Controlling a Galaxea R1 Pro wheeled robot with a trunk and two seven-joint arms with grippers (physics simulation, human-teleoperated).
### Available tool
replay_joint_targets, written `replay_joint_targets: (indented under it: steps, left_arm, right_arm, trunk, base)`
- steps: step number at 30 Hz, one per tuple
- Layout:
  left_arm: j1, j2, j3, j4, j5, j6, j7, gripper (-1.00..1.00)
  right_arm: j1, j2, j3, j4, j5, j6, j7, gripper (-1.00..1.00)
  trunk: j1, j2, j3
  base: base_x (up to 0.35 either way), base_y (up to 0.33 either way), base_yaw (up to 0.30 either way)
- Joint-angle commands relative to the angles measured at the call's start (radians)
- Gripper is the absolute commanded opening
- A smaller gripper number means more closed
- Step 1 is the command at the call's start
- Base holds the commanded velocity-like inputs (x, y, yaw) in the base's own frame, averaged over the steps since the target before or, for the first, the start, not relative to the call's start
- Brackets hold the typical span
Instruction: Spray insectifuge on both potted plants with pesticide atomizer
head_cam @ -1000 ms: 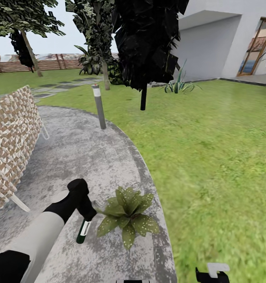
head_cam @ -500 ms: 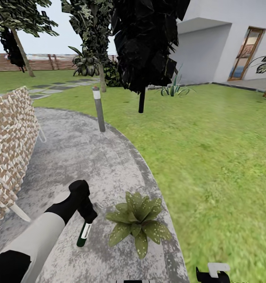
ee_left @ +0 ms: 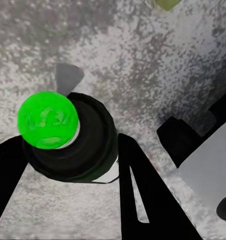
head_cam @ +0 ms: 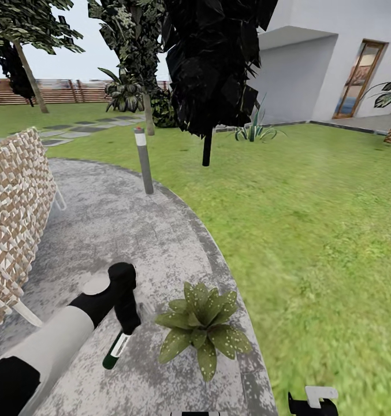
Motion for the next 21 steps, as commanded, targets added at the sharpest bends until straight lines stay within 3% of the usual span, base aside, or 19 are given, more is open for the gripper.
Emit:
replay_joint_targets:
  steps: [1,5,9,14,21]
  left_arm:
    - [0.000,0.013,-0.007,-0.002,-0.008,0.010,-0.009,-1.00]
    - [0.003,0.081,-0.011,-0.007,-0.006,0.008,-0.009,-1.00]
    - [-0.002,0.073,-0.007,-0.015,-0.004,0.014,-0.009,-1.00]
    - [-0.005,0.018,-0.003,-0.035,-0.004,0.020,-0.009,-1.00]
    - [0.000,0.025,-0.002,-0.038,-0.005,0.020,-0.009,-1.00]
  right_arm:
    - [0.000,0.000,0.009,0.001,-0.010,-0.003,-0.002,1.00]
    - [0.000,0.000,0.009,0.002,-0.010,-0.003,-0.002,1.00]
    - [0.000,0.000,0.009,0.002,-0.010,-0.003,-0.002,1.00]
    - [0.000,0.000,0.009,0.002,-0.010,-0.003,-0.002,1.00]
    - [0.000,0.001,0.009,0.002,-0.010,-0.003,-0.002,1.00]
  trunk:
    - [0.000,0.000,-0.001]
    - [0.000,0.000,-0.001]
    - [0.000,0.000,-0.001]
    - [0.000,0.000,-0.001]
    - [0.000,0.000,-0.001]
  base:
    - [0.000,0.000,0.000]
    - [0.000,0.000,0.000]
    - [0.000,0.000,0.000]
    - [0.000,0.000,0.000]
    - [0.037,0.187,0.000]
